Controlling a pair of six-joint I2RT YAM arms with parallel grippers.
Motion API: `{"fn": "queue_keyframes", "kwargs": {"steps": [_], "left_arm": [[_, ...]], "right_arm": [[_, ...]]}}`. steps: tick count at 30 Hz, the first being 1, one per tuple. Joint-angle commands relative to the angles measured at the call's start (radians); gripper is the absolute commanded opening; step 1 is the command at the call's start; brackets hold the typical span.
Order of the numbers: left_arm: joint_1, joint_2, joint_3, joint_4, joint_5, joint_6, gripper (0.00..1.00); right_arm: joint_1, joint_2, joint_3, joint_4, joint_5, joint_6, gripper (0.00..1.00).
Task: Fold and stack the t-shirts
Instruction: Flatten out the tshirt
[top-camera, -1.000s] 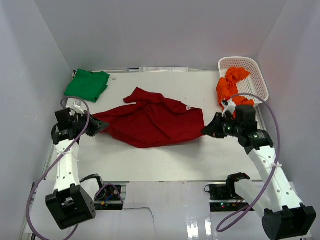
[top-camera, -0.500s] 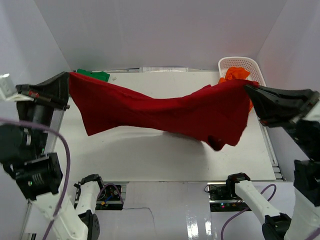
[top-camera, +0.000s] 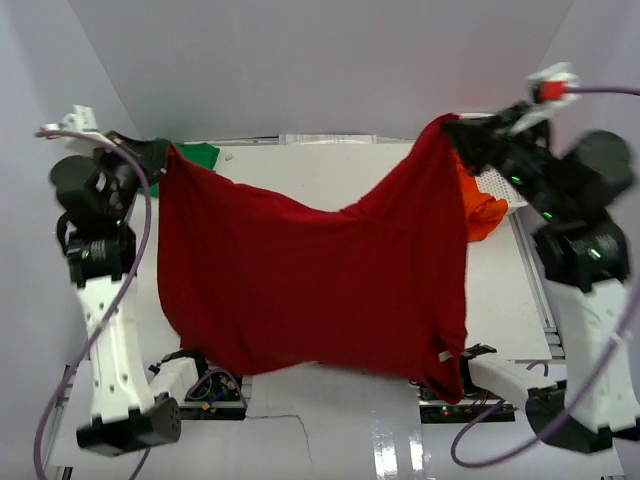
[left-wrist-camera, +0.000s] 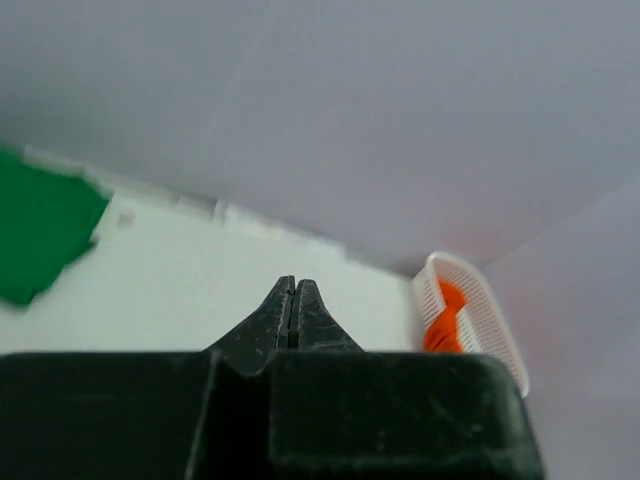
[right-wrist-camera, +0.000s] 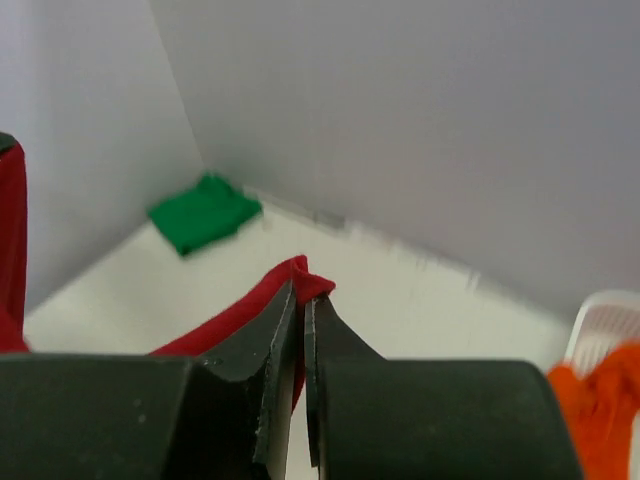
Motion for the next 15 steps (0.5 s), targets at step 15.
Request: {"fn": "queue_keyframes", "kwargs": {"steps": [15], "left_arm": [[-0.055, 0.832, 0.571, 0.054, 0.037, -0.098, 0.0]], "right_arm": [[-0.378, 0.846, 0.816, -0.057, -0.359, 0.205, 0.08]]}}
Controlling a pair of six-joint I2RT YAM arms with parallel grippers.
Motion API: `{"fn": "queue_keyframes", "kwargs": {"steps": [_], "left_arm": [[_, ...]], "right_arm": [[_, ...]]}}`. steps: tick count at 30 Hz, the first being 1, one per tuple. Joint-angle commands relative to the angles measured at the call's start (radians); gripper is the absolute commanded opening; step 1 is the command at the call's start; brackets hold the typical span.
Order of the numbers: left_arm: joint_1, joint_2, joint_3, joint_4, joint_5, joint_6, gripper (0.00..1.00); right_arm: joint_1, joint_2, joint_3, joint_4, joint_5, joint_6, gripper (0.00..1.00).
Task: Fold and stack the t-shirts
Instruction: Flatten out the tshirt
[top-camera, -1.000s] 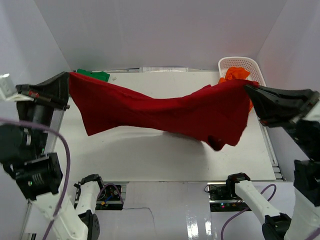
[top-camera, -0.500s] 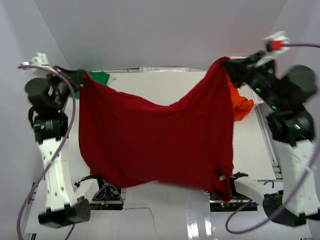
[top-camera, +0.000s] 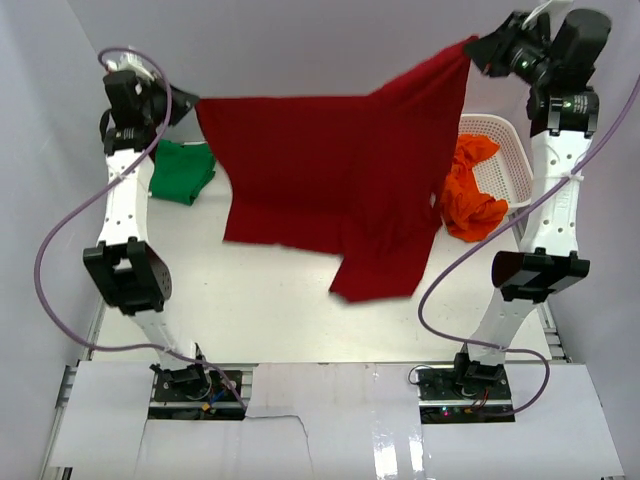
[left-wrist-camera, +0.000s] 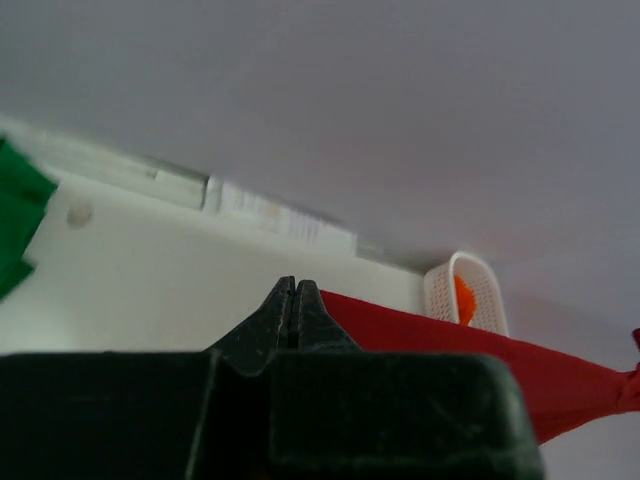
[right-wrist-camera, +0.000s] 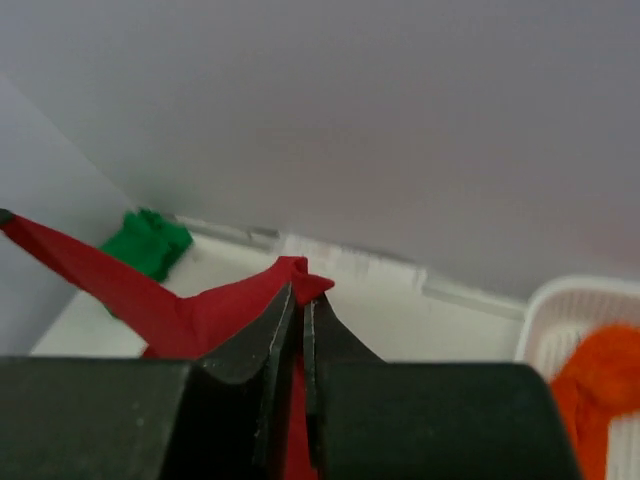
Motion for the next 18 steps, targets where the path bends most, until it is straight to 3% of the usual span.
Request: {"fn": "queue_keyframes", "kwargs": {"steps": [1, 2, 3, 6, 8, 9, 11, 12, 13, 15, 18], "left_arm": [[-0.002, 0.116, 0.311, -0.025, -0.002, -0.034, 0.0], [-0.002, 0.145, 0.446, -0.035, 0.001, -0.037, 0.0], [-0.001, 0.164, 0.49, -0.038, 0.009, -0.038, 0.0], [-0.001, 0.135, 0.466, -0.003, -0.005, -0.02, 0.0], [-0.001, 0.038, 0.34, 0.07, -0.014, -0.008, 0.0], [-0.001, 0.005, 0.197, 0.092, -0.017, -0.003, 0.0], [0.005, -0.121, 0.026, 0.201, 0.009, -0.003, 0.0], [0.005, -0.17, -0.142, 0.239, 0.017, -0.006, 0.0], [0.007, -0.219, -0.222, 0.279, 0.015, -0.014, 0.0], [0.001, -0.331, -0.37, 0.275, 0.023, -0.041, 0.0], [-0.01, -0.388, -0.603, 0.163, 0.044, -0.043, 0.0]], "right_arm": [[-0.049, 0.107, 0.302, 0.1, -0.18, 0.154, 0.08], [-0.061, 0.094, 0.273, 0.248, -0.24, 0.19, 0.08], [-0.072, 0.063, 0.138, 0.322, -0.257, 0.213, 0.08], [-0.092, -0.006, 0.054, 0.372, -0.311, 0.215, 0.08], [-0.092, -0.015, 0.016, 0.32, -0.335, 0.171, 0.08], [-0.092, -0.033, -0.036, 0.28, -0.337, 0.146, 0.08], [-0.087, -0.154, -0.328, 0.301, -0.323, 0.088, 0.08], [-0.084, -0.288, -0.472, 0.408, -0.308, 0.097, 0.08], [-0.078, -0.357, -0.737, 0.441, -0.286, 0.103, 0.08], [-0.051, -0.49, -0.936, 0.455, -0.198, 0.121, 0.08], [0.05, -0.553, -1.188, 0.375, -0.136, 0.128, 0.08]]}}
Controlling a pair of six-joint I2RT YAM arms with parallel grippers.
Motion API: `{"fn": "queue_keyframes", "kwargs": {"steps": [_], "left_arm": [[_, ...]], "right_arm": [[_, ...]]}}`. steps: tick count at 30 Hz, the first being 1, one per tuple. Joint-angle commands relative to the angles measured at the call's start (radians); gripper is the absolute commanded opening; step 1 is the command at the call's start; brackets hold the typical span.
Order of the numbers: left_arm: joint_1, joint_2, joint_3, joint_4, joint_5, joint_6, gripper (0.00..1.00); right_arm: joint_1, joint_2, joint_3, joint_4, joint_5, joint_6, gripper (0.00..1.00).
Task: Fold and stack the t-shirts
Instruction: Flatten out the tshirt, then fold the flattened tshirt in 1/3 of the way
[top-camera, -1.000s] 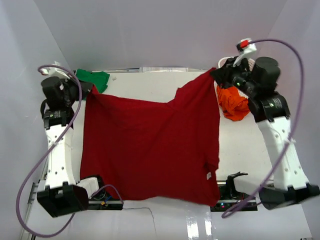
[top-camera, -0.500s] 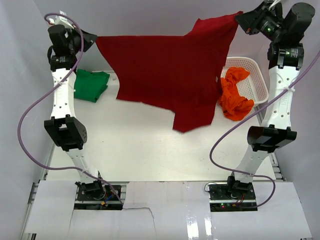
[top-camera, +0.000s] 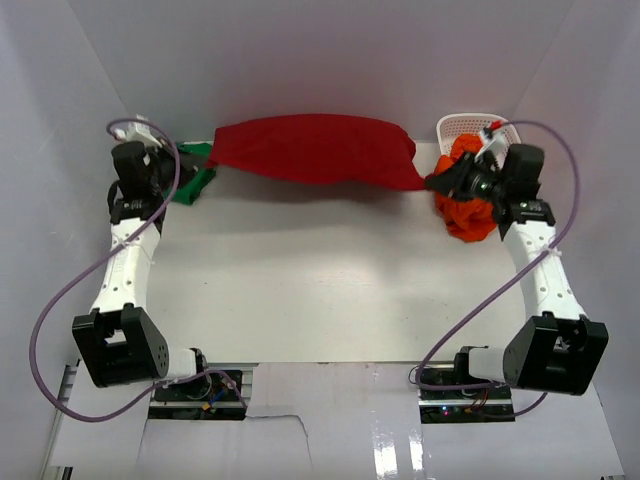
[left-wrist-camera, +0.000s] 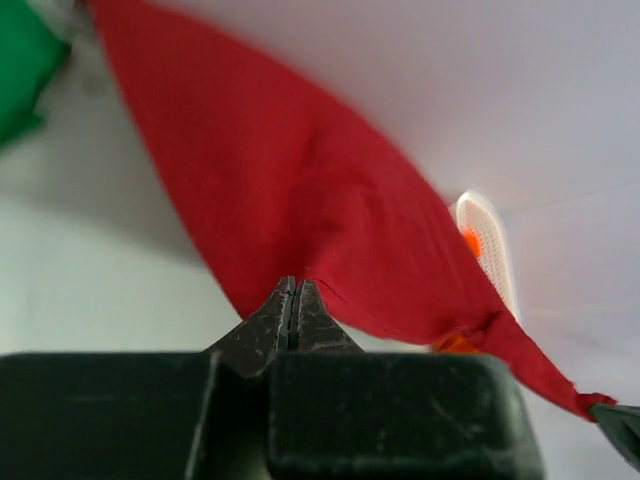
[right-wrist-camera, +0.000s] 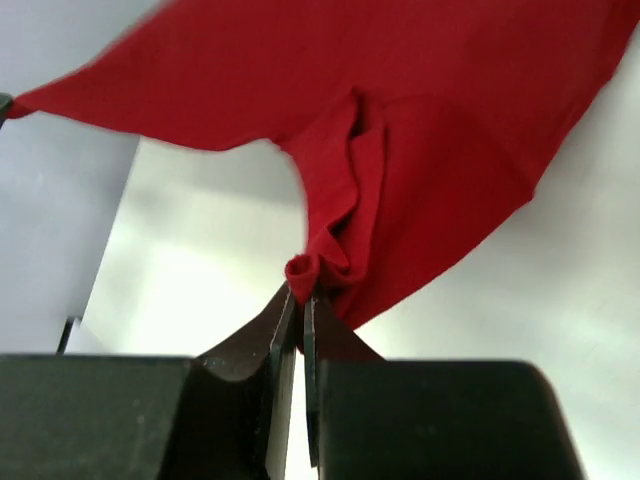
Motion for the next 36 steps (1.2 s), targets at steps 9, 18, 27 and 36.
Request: {"fn": "queue_keyframes", "kwargs": {"steps": [9, 18, 27, 36], "left_arm": [[-0.002, -0.186, -0.546, -0.356, 0.111, 0.063, 0.0], [0.009, -0.387, -0.643, -0.674, -0.033, 0.066, 0.0], [0.026, -0.53, -0.608, -0.801, -0.176, 0.054, 0.0], [0.124, -0.481, -0.651, -0.731, -0.07, 0.072, 0.0]], "right_arm": [[0.273, -0.335, -0.61, -0.267, 0.282, 0.029, 0.08], [0.298, -0.632, -0.665, -0.63, 0.45, 0.075, 0.08], [0.3, -0.724, -0.63, -0.775, 0.621, 0.089, 0.08], [0.298, -0.531, -0.453, -0.634, 0.74, 0.04, 0.08]]}}
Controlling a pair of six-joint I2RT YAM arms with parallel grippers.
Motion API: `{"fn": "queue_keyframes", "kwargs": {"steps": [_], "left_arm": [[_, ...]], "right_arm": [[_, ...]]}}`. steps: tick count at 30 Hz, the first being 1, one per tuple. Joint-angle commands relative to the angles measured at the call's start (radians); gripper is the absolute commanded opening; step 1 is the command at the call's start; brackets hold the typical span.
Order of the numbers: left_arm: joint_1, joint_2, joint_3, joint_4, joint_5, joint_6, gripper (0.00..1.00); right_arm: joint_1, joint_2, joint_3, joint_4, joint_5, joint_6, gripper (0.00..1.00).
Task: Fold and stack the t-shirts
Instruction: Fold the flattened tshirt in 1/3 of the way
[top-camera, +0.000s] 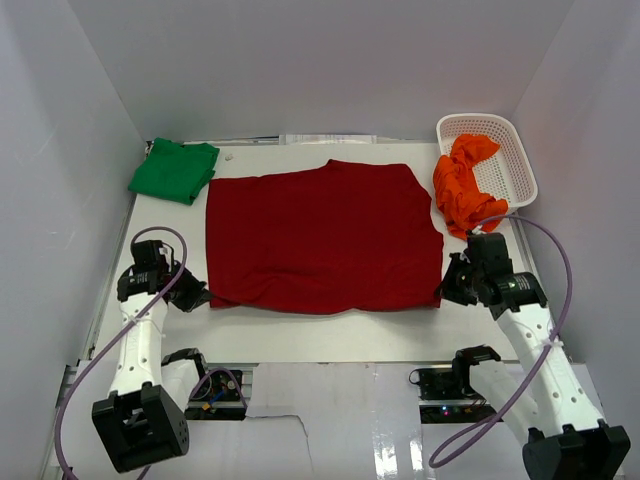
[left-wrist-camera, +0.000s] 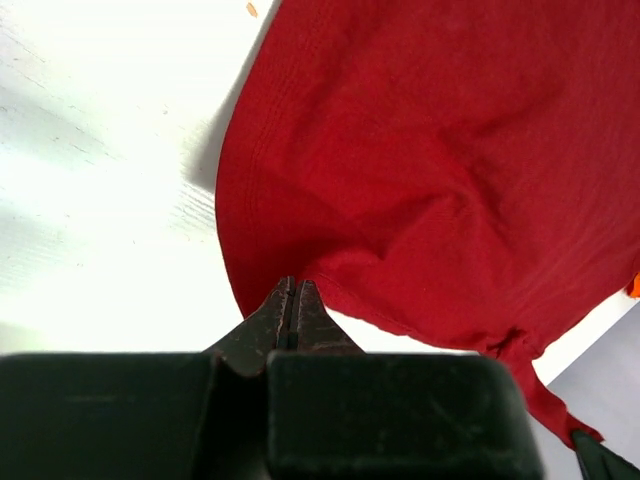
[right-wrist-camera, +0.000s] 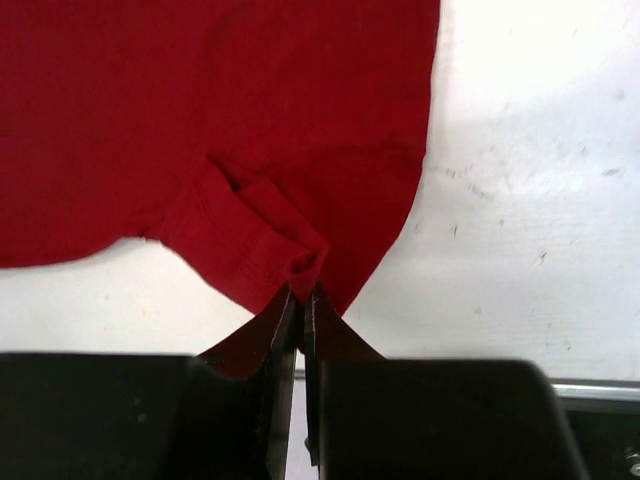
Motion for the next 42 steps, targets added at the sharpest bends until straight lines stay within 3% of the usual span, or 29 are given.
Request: {"fn": "queue_keyframes", "kwargs": {"steps": [1, 15, 23, 27, 35, 42], "left_arm": [[0.029, 0.038, -0.004, 0.053, 0.048, 0.008, 0.0], [0.069, 0.314, 0.209, 0.257, 0.009, -0.017, 0.0], [0.071, 0.44, 0.277, 0.351, 0.082, -0.037, 0.0], [0.063, 0.52, 0.288, 0.42, 0.096, -0.026, 0.0], [-0.064, 0.736, 0.395, 0.504, 0.025, -0.029, 0.0], [-0.14, 0.845, 0.539, 0.521, -0.033, -0.04, 0.0]], "right_arm": [[0.001, 0.071, 0.109, 0.093, 0.099, -0.04, 0.08], [-0.095, 0.423, 0.307, 0.304, 0.056, -0.149, 0.08], [-0.098, 0.619, 0.546, 0.324, 0.007, -0.171, 0.08], [-0.098, 0.705, 0.583, 0.37, -0.027, -0.174, 0.08], [-0.098, 0.938, 0.689, 0.425, 0.004, -0.204, 0.08], [-0.1, 1.101, 0.794, 0.65, -0.096, -0.249, 0.08]]}}
